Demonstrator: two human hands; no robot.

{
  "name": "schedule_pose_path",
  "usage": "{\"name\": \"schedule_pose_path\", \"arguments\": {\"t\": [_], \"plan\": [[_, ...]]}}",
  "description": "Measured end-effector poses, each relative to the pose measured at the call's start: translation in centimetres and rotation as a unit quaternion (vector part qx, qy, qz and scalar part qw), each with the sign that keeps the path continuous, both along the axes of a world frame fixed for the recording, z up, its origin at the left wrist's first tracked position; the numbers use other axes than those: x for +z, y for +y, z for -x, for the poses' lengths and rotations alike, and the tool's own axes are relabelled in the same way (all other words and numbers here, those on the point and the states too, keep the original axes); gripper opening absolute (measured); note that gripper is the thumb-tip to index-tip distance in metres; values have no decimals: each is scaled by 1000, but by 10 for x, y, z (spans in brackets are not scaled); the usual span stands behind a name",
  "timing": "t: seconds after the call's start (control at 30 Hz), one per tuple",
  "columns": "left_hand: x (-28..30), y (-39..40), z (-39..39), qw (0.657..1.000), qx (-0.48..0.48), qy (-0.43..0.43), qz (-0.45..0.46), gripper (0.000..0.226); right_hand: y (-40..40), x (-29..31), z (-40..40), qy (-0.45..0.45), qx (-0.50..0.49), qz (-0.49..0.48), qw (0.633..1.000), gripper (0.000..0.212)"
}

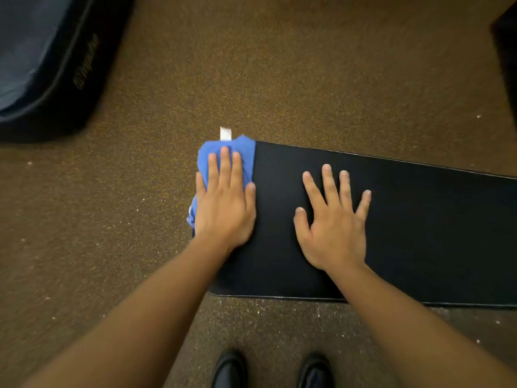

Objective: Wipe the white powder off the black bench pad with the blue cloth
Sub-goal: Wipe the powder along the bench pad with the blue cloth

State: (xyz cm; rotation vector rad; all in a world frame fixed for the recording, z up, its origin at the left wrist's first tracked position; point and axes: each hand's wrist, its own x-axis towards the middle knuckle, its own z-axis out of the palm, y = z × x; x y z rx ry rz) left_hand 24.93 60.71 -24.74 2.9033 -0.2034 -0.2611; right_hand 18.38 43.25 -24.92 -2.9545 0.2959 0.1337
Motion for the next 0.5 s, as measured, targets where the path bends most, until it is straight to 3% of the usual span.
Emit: {"name": "schedule_pose_path", "arguments": {"t": [0.13, 0.37, 0.5], "plan": [[-2, -7, -15, 1000, 3, 2, -5, 64, 0, -2, -1, -2, 2, -2, 1000, 64], [-3, 9, 104, 999, -41, -2, 1, 63, 0, 0, 0, 4, 1, 0, 1000, 65], [-1, -6, 65, 998, -55, 9, 3, 66, 0, 0, -1, 2, 4, -1, 1000, 65]]}}
